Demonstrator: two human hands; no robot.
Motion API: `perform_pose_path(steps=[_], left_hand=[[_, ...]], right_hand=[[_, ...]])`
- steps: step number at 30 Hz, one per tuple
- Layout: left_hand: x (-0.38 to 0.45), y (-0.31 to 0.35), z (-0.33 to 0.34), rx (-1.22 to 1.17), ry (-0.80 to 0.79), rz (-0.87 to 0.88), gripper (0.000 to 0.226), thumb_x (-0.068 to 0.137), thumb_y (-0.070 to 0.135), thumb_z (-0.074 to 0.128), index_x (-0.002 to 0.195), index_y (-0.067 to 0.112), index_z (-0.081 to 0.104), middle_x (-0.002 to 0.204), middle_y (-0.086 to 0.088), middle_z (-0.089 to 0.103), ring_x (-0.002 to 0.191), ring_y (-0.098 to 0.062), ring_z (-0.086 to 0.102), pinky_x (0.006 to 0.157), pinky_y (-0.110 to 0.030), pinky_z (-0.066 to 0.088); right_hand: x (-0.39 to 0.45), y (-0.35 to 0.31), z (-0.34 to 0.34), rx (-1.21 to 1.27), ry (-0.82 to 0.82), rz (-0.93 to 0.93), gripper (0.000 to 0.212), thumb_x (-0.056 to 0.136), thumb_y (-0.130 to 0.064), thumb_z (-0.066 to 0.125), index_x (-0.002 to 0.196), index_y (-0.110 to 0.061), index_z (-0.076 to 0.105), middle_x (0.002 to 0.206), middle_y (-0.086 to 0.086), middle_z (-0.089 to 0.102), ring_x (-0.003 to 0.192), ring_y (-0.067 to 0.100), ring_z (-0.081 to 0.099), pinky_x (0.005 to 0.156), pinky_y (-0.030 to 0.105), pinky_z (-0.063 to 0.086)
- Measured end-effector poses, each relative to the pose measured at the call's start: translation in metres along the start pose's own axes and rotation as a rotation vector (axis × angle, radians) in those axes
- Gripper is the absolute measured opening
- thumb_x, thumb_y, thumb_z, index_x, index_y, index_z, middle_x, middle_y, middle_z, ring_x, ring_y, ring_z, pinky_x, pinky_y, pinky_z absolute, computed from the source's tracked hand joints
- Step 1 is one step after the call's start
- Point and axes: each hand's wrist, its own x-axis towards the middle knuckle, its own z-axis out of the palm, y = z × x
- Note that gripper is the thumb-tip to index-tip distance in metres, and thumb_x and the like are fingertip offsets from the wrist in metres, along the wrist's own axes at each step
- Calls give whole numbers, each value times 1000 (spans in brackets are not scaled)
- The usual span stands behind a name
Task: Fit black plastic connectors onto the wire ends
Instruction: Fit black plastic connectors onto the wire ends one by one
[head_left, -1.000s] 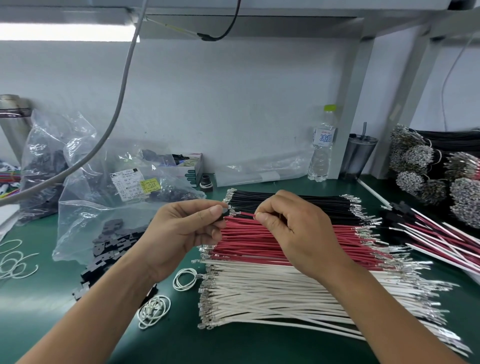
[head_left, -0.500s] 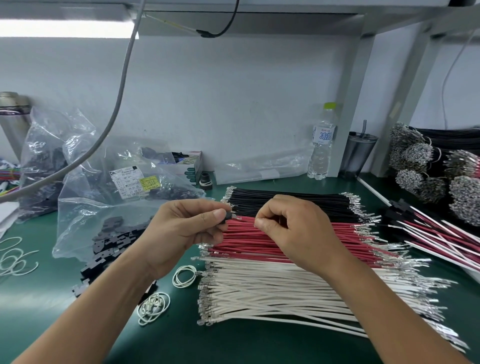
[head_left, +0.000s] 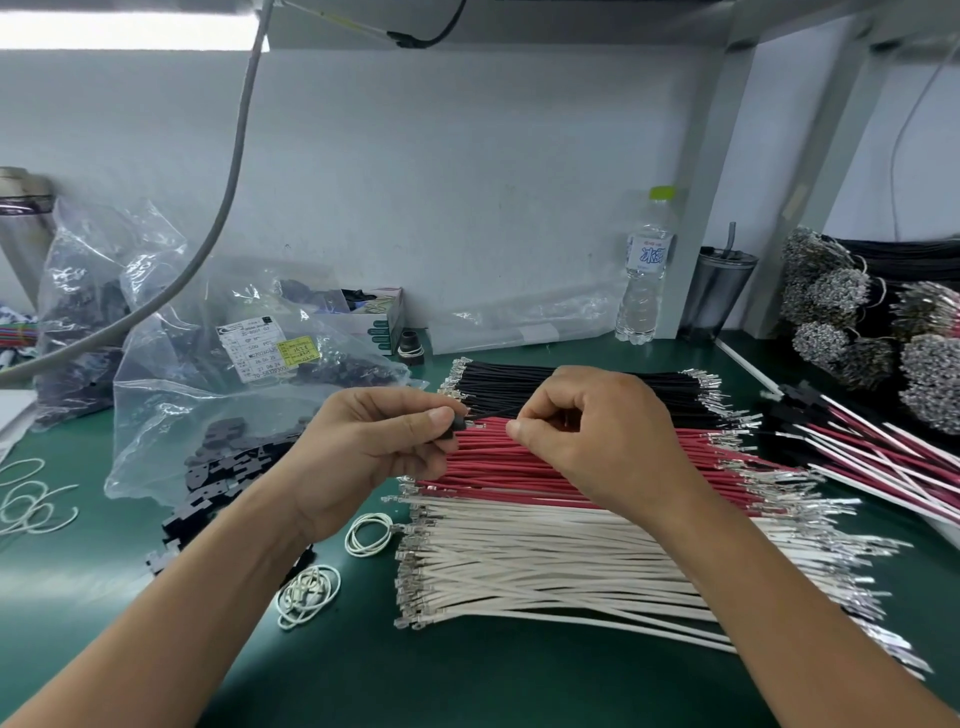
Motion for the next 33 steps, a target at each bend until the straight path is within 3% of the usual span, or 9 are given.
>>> perform_pose_path(steps=[10, 12, 15, 18, 20, 24, 29, 33], left_hand=[[2, -6, 5, -11, 22, 17, 35, 70, 21, 80, 98, 1, 80, 79, -18, 71, 64, -23, 65, 60, -26, 57], [1, -7, 8, 87, 44, 56, 36, 71, 26, 82, 102, 7, 81, 83, -14, 74, 67, -23, 68, 63, -26, 58], [1, -8, 9, 405, 85, 260, 39, 69, 28, 85, 107, 24, 81, 93, 0, 78, 82, -13, 74, 76, -24, 61], [2, -8, 7, 577, 112, 327, 26, 72, 34, 81, 99, 33, 82, 82, 1, 77, 71, -14, 73, 72, -28, 62], [0, -8, 6, 546, 105, 245, 25, 71, 39, 80, 96, 35, 82, 76, -3, 77, 66, -19, 75, 70, -35, 63], [0, -8, 4, 399, 52, 187, 32, 68, 40, 84, 97, 26, 83, 77, -8, 78, 64, -20, 75, 66, -22, 58], [-1, -7, 3, 389, 6, 189, 25, 74, 32, 83, 98, 23, 83, 76, -9, 78, 65, -20, 74, 66, -24, 59], [2, -9, 3, 420, 4, 189, 22, 77, 33, 81, 96, 23, 83, 76, -10, 77, 63, -20, 72, 66, -29, 60]], right_hand=[[-3, -2, 12, 95, -37, -51, 17, 89, -35, 72, 74, -30, 66, 76, -13, 64, 73, 7, 59, 71, 40, 52], [-2, -1, 14, 23, -41, -45, 17, 92, -41, 67, 77, -33, 65, 81, -14, 63, 77, 5, 59, 72, 39, 51], [1, 4, 14, 28, -42, 1, 19, 93, -45, 65, 79, -31, 66, 81, -15, 65, 78, 4, 60, 73, 39, 51], [0, 6, 16, 94, -54, 11, 18, 91, -42, 68, 79, -29, 68, 80, -13, 66, 79, 5, 62, 74, 41, 52], [-2, 6, 16, 96, -56, -15, 15, 90, -40, 71, 78, -30, 70, 80, -14, 65, 79, 5, 62, 75, 41, 52], [-2, 3, 18, 125, -35, -87, 14, 90, -31, 73, 79, -24, 70, 78, -10, 63, 76, 8, 61, 72, 40, 51], [-6, 0, 21, 112, -30, -116, 16, 91, -33, 72, 79, -23, 70, 77, -12, 61, 76, 7, 59, 69, 34, 49], [-4, 1, 10, -147, 31, -176, 14, 91, -44, 68, 82, -33, 69, 80, -18, 59, 78, 3, 55, 63, 24, 42]])
